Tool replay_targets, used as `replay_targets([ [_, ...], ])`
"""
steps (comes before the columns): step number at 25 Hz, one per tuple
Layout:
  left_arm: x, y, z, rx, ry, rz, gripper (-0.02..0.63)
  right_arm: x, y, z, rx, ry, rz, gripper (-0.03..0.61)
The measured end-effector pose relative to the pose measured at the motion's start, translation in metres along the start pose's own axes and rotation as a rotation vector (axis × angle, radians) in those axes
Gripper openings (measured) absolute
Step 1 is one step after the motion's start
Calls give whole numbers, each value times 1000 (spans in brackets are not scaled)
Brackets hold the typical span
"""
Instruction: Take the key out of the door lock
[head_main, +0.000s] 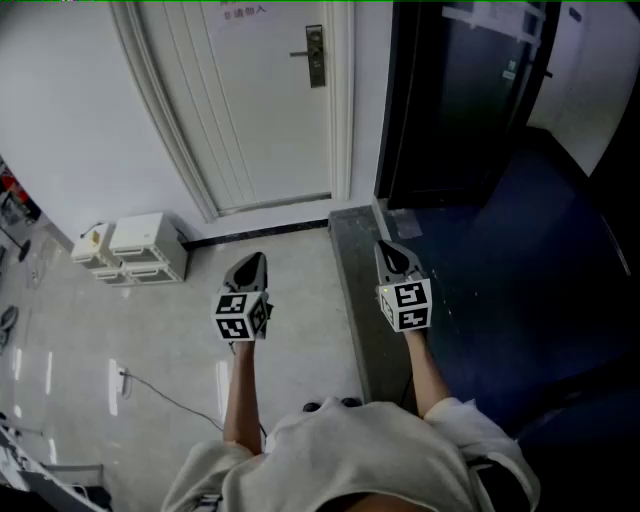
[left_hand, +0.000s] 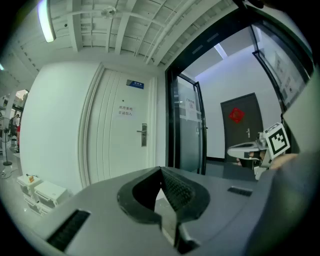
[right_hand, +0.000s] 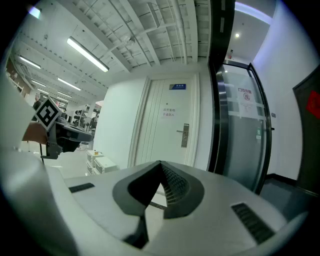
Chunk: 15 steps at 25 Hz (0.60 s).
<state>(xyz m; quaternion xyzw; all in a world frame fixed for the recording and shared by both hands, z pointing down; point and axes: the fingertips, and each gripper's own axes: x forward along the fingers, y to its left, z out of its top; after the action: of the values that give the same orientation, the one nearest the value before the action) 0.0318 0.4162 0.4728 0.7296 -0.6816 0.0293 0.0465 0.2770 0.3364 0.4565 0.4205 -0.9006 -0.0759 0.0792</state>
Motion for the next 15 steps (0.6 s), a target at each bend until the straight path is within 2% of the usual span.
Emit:
replay_targets([
  [15,6,-27,-9,-9,13,24,18,-12,-20,-12,11,-3,25,23],
])
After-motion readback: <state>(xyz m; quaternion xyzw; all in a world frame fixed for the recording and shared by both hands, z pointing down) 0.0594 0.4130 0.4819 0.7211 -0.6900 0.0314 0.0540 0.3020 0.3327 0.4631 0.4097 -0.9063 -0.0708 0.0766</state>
